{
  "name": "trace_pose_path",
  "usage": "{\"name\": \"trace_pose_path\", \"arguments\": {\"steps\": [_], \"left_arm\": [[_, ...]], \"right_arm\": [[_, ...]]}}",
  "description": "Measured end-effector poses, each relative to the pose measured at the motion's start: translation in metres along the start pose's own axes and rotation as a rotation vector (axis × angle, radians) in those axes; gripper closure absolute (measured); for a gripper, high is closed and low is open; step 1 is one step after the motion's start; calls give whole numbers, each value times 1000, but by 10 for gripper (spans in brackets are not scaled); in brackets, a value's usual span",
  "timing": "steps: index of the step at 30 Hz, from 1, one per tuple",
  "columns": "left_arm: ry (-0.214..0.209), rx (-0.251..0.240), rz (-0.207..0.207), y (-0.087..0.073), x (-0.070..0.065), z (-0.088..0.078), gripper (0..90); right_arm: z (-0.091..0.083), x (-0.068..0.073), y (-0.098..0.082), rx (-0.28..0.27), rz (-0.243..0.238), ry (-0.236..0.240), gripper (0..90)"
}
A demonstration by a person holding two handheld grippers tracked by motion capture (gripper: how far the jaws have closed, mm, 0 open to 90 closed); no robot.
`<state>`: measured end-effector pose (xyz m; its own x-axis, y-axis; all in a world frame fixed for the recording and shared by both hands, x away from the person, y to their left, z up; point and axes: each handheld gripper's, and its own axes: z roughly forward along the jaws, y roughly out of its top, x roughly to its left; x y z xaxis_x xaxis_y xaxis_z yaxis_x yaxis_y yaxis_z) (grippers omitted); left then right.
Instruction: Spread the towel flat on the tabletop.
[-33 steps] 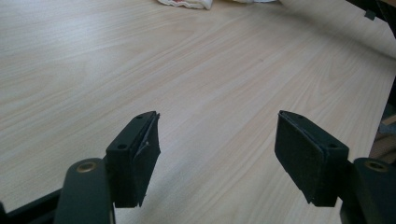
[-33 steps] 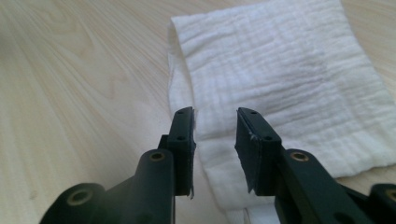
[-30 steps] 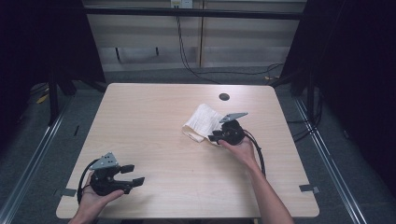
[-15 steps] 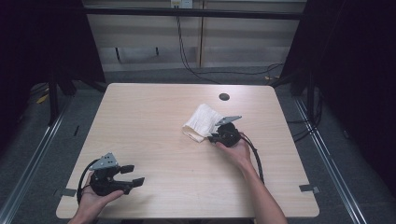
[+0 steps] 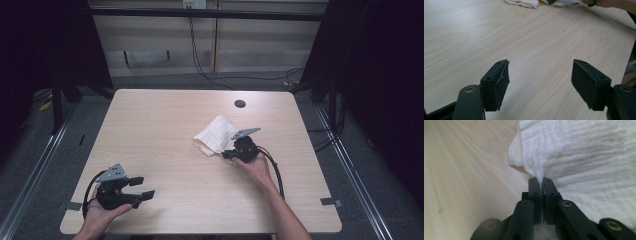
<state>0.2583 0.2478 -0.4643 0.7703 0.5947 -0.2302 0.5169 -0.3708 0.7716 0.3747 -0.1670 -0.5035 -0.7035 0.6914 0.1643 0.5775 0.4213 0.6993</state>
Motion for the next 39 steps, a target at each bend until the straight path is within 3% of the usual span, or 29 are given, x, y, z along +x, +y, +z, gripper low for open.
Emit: {"name": "trace_pose_path", "arguments": {"steps": [10,14,22,25,27,37,39], "left_arm": [[0,1,-3,0,-1,1,304],[-5,-3,-10,0,-1,2,304],[-21,-11,-20,0,-1,3,304],[-19,-5,-8,0,-1,3,304],[-15,1,-11,0,-1,3,304],[-13,15,-6,0,-2,5,304],[-12,18,-5,0,-2,5,303]], "right_arm": [[-9,20,-13,12,-3,76,868],[-17,31,-19,46,-24,93,855],[-22,43,-28,40,-13,102,855],[-24,56,-33,38,9,116,854],[-24,66,-35,46,-8,111,854],[-29,100,-46,67,-18,185,846],[-30,111,-46,84,-42,188,815]]}}
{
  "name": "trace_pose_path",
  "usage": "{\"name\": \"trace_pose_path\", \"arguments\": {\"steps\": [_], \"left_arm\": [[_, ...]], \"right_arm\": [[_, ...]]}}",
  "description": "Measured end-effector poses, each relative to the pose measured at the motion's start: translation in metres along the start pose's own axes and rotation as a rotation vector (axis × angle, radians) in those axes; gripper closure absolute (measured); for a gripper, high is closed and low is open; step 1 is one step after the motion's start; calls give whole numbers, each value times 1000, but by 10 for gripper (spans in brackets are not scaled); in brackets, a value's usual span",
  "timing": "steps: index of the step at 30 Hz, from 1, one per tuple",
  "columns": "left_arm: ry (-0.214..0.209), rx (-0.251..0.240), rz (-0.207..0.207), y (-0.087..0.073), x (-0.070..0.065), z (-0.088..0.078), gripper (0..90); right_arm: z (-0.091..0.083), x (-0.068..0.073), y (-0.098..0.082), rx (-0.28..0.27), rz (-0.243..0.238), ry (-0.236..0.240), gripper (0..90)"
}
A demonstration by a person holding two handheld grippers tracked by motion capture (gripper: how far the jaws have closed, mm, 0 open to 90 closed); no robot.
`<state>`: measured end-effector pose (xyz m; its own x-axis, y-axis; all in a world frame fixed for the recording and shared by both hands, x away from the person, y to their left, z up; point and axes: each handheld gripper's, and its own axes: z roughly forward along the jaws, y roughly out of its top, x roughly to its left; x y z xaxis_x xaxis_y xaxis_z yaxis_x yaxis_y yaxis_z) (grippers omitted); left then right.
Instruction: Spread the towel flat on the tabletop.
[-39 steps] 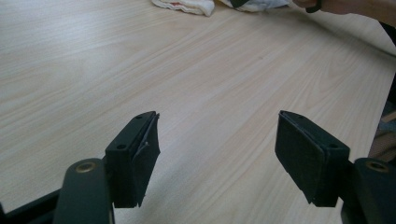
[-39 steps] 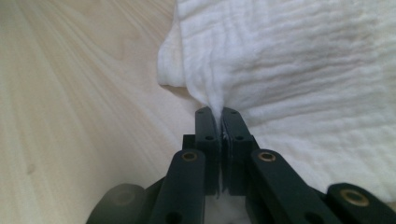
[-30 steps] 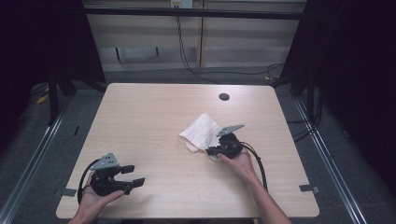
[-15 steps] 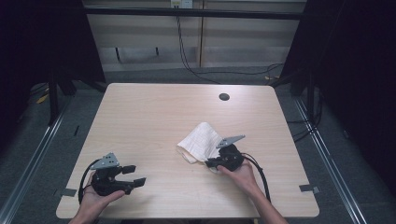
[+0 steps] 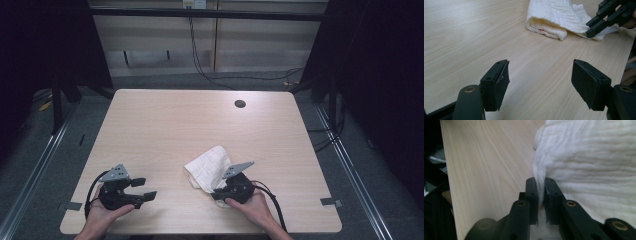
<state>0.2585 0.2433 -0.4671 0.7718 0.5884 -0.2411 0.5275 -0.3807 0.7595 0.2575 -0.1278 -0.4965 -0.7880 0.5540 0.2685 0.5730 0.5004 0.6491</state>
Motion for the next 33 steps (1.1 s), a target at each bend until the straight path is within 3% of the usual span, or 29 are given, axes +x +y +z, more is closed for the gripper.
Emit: {"name": "trace_pose_path", "arguments": {"steps": [2,8,10,12,13,17,23,27,31,33], "left_arm": [[1,-2,-2,0,0,0,303],[3,-5,-6,-1,0,0,303],[4,-7,-10,-1,1,0,303],[6,-5,-7,-1,0,0,303],[5,-1,-1,0,0,0,303],[4,4,2,0,-1,3,303],[2,6,5,0,-1,3,303],[4,9,8,1,-2,2,303],[0,7,13,1,-2,3,303],[-2,6,13,1,-2,3,303]], "right_arm": [[0,5,0,1,-17,-5,762],[-14,8,-1,-52,8,-10,687],[-24,12,-3,-80,-6,-13,687],[-30,18,-8,-77,-33,-32,710],[-31,21,-11,-79,-46,-19,723],[-25,26,-20,-63,-93,-38,737],[-19,20,-17,-82,-109,-50,672],[-10,24,-20,-25,-151,-69,632],[-8,30,-20,-16,-202,-135,724],[-8,28,-20,-24,-200,-146,801]]}}
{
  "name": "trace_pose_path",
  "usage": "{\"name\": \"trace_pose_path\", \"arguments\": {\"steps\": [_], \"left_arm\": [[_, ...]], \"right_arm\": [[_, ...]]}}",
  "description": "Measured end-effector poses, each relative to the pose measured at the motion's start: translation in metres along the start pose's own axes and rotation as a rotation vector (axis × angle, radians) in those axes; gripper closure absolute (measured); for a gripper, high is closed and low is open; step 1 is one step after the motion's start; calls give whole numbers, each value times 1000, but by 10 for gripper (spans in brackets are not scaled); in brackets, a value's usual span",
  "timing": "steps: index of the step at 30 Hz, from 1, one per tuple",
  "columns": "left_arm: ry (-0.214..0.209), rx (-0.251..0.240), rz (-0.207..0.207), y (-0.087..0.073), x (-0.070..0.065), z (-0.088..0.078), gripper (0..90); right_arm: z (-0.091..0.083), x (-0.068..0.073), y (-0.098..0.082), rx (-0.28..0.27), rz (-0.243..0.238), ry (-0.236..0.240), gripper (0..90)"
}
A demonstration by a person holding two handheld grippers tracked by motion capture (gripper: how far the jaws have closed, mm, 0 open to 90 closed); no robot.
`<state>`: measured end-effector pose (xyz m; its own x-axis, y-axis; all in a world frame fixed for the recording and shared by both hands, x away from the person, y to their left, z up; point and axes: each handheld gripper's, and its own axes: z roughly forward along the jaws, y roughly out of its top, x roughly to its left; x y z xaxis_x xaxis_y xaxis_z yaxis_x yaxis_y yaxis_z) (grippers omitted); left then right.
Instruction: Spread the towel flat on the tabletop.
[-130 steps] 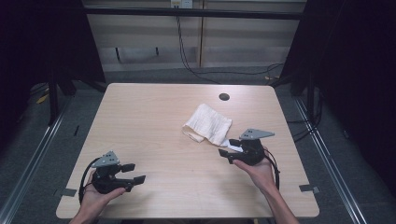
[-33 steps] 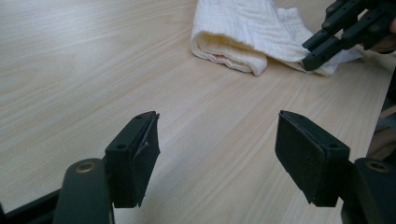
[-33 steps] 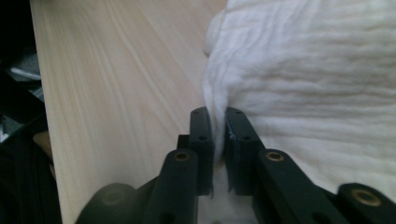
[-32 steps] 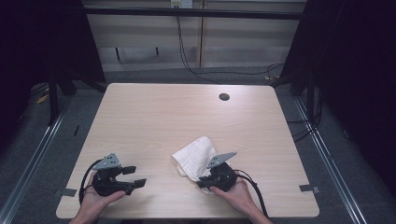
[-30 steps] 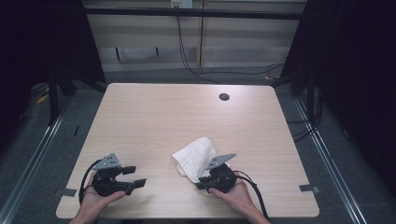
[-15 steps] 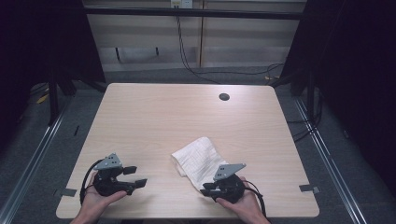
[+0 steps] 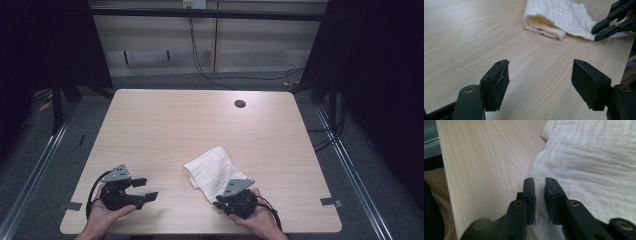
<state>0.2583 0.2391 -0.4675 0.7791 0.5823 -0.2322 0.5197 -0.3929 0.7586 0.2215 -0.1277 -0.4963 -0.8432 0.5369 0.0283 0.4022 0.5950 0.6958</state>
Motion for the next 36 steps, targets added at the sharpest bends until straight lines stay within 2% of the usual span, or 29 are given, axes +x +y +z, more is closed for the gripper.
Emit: {"name": "trace_pose_path", "arguments": {"steps": [2,4,8,14,19,21,23,24,25,27,28,31,32,36], "left_arm": [[-2,-1,2,0,0,0,303],[-2,1,3,0,0,-1,303],[2,-12,-5,0,0,-1,303],[1,-10,-5,1,-1,1,303],[-6,-4,5,3,-4,4,309],[-15,-6,15,4,-6,5,338],[-61,-7,40,7,-10,8,418],[-80,-12,65,10,-13,9,457],[-90,-20,75,13,-16,11,489],[-147,-26,113,23,-26,17,557],[-158,-25,132,28,-29,21,580],[-192,-19,160,41,-38,37,625],[-212,-18,154,46,-40,44,631],[-227,-5,174,59,-51,64,623]], "right_arm": [[-1,-1,1,5,20,8,842],[-2,-4,2,-12,41,31,867],[-13,-8,7,-79,92,65,871],[-29,-13,18,-134,97,44,879],[-46,-27,35,-200,105,17,882],[-54,-33,44,-236,110,6,882],[-58,-40,51,-248,109,-14,882],[-58,-44,53,-251,113,-18,882],[-57,-48,54,-249,117,-27,882],[-53,-55,54,-240,130,-38,882],[-51,-59,53,-232,138,-45,882],[-45,-65,52,-222,146,-51,882],[-44,-67,52,-223,150,-51,882],[-45,-77,51,-245,172,-64,882]]}}
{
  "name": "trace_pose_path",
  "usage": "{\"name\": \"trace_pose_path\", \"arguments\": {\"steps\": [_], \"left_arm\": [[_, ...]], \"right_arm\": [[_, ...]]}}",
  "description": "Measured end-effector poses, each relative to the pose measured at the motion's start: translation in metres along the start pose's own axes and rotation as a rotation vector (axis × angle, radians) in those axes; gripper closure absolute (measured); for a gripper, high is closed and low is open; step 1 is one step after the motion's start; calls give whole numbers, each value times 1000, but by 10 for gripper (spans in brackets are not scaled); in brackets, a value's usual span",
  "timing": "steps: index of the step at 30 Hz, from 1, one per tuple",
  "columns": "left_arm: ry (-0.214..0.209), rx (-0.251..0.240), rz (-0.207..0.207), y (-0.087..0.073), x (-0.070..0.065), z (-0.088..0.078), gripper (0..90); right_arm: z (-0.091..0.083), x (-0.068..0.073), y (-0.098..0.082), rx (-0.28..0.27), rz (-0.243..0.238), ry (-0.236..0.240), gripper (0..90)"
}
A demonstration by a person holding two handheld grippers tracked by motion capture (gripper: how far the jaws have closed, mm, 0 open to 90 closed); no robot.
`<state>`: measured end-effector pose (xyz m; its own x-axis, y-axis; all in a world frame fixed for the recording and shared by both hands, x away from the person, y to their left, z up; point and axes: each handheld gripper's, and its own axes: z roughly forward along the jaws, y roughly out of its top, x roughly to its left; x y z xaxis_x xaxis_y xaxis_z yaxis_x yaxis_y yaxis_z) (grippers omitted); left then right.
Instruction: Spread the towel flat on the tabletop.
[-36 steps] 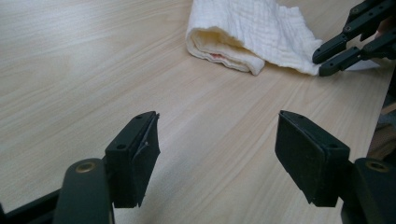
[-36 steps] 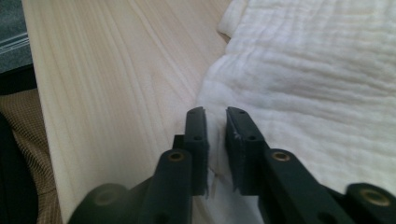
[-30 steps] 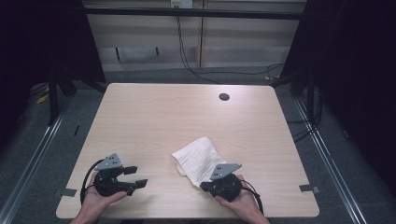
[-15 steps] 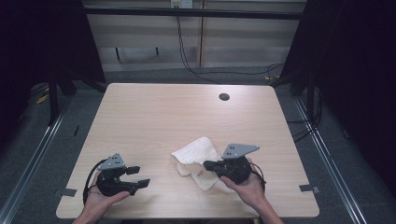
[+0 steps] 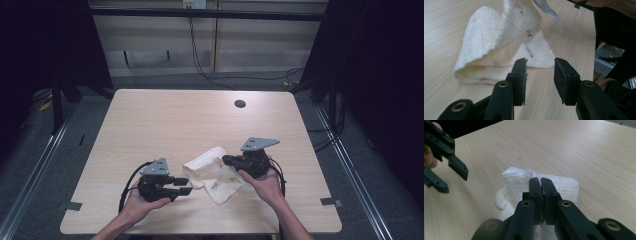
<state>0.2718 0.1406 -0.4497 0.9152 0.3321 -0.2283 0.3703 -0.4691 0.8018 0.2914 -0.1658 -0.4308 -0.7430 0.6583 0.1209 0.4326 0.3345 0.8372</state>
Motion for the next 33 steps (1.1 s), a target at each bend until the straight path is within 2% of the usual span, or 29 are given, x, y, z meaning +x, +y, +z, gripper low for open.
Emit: {"name": "trace_pose_path", "arguments": {"steps": [5,7,8,9,11,17,19,20,24,26,28,29,30,32,33], "left_arm": [[-24,-10,16,9,-4,16,641],[-55,-3,37,13,-5,23,707],[-57,17,58,15,-5,26,723],[-57,17,59,17,-5,29,731],[-64,17,53,19,-5,33,743],[-61,38,35,18,-1,48,717],[-50,78,57,19,0,55,711],[-43,98,75,19,-1,58,707],[-67,85,61,15,-1,69,719],[-87,113,77,12,-3,77,732],[-100,117,84,8,-5,82,781],[-99,107,82,7,-6,83,780],[-130,91,62,5,-7,84,778],[-122,111,78,4,-10,90,753],[-133,108,62,3,-10,93,725]], "right_arm": [[-2,-15,-1,-10,23,-32,883],[-1,-22,-5,-10,38,-43,882],[0,-25,-7,-11,37,-51,882],[1,-27,-10,-15,41,-58,882],[5,-32,-15,15,38,-72,883],[8,-49,-28,25,90,-104,883],[8,-52,-31,28,109,-108,883],[8,-53,-31,27,113,-110,883],[11,-53,-33,35,112,-105,882],[13,-53,-33,38,107,-100,882],[14,-51,-33,38,103,-92,882],[13,-51,-32,38,93,-90,882],[14,-50,-32,37,95,-88,882],[14,-50,-33,38,90,-85,882],[15,-49,-33,41,87,-88,882]]}}
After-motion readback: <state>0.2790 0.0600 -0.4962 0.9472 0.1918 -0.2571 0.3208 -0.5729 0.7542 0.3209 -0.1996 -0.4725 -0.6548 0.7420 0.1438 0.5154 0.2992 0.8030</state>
